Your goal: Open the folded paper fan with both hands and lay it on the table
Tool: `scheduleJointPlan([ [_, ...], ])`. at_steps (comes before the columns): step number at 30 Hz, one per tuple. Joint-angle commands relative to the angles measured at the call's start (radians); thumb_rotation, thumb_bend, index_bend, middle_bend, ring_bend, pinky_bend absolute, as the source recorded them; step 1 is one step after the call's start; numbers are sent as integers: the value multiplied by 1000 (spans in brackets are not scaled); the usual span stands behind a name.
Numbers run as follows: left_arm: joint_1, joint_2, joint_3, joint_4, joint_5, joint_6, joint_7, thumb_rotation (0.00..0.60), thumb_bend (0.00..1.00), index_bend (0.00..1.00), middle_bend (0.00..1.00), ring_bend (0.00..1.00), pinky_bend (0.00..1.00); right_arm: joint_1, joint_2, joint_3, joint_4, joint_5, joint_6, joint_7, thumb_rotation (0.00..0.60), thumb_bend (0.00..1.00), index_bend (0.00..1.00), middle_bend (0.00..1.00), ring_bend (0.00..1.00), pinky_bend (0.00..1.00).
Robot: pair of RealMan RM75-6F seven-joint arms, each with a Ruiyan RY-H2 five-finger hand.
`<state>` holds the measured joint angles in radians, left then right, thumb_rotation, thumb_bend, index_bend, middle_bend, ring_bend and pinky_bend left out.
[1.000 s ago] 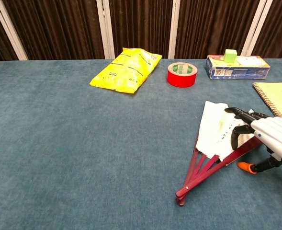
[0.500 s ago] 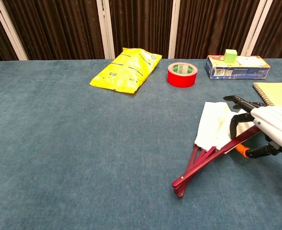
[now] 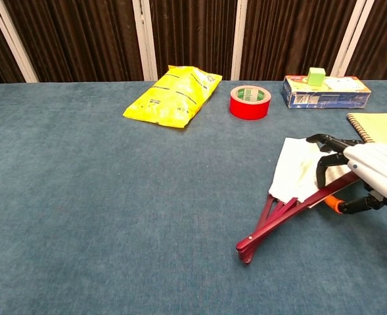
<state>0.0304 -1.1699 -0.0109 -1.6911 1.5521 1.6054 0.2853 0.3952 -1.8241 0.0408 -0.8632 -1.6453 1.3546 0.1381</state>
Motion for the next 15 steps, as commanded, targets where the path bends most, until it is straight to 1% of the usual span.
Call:
scheduleJointPlan([
  [1, -2, 0, 0, 0, -1, -3, 1, 600, 85, 113, 0, 0, 0, 12, 17, -3, -17, -19, 26, 11, 600, 466, 769, 143, 203, 200],
  [7, -10, -1, 1, 0, -5, -22, 5, 600, 85, 113, 0, 0, 0, 47, 84, 5, -111, -41, 36, 8, 600, 466, 820, 150, 211, 205],
  [11, -21, -4, 2, 4, -3, -40, 9, 600, 85, 113, 0, 0, 0, 79, 146, 24, -209, -42, 21, -6, 600, 466, 844, 151, 211, 205],
  [15, -45, -8, 2, 18, 7, -73, 1, 600, 85, 115, 0, 0, 0, 119, 210, 48, -312, -37, -22, -52, 600, 466, 864, 151, 211, 205],
])
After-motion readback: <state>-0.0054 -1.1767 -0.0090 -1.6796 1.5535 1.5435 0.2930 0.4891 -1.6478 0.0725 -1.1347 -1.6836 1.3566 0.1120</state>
